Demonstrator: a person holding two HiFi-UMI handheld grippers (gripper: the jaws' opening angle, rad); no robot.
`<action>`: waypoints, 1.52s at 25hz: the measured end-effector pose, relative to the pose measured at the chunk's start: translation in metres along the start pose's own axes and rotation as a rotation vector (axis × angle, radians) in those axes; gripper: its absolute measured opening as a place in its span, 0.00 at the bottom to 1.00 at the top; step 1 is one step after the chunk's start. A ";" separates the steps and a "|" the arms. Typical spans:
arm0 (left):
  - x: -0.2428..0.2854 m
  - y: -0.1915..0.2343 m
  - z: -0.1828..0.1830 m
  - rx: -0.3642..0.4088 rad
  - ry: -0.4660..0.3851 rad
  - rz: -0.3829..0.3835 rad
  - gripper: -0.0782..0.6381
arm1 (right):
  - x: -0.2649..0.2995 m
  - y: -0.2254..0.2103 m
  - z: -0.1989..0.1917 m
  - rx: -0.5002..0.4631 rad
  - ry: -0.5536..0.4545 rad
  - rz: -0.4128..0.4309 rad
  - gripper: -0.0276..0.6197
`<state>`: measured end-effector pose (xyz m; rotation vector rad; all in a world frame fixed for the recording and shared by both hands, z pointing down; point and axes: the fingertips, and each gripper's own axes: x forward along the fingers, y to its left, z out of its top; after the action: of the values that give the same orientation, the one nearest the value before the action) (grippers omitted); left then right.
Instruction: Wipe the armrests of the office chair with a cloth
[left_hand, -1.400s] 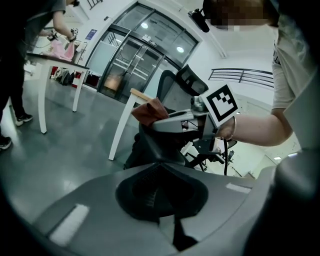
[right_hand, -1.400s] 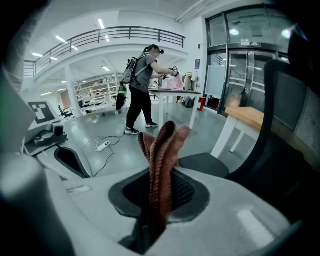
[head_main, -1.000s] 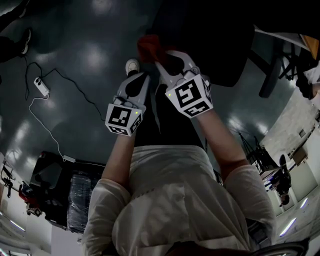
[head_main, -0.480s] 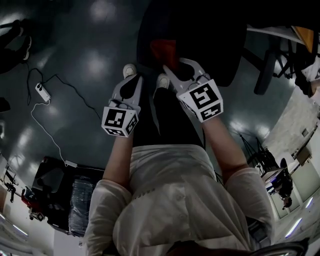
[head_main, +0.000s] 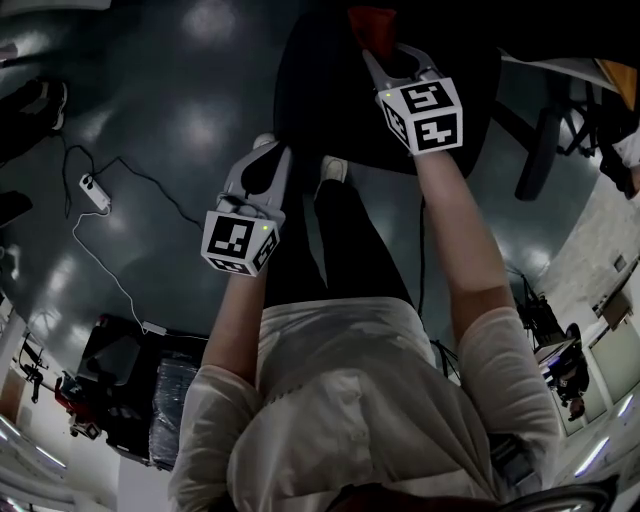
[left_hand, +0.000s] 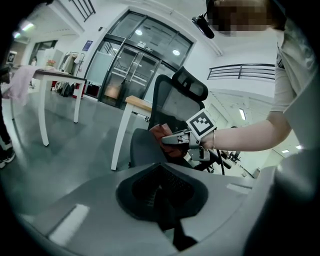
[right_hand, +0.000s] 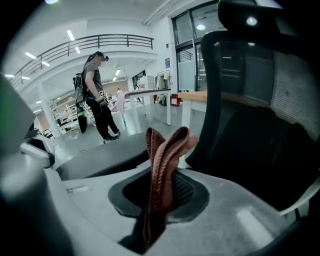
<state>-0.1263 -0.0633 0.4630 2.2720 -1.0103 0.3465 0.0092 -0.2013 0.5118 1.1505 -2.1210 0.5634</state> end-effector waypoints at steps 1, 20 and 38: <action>0.002 0.002 -0.001 -0.002 0.007 0.000 0.13 | 0.008 0.001 -0.001 -0.007 0.008 0.006 0.12; -0.004 -0.003 -0.019 -0.038 0.001 0.031 0.13 | -0.016 0.086 -0.027 -0.250 0.067 0.249 0.12; -0.033 -0.025 -0.047 -0.090 -0.066 0.109 0.13 | -0.065 0.186 -0.101 -0.255 0.158 0.397 0.11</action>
<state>-0.1296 -0.0020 0.4733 2.1652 -1.1635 0.2669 -0.0881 -0.0026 0.5240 0.5295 -2.2150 0.5193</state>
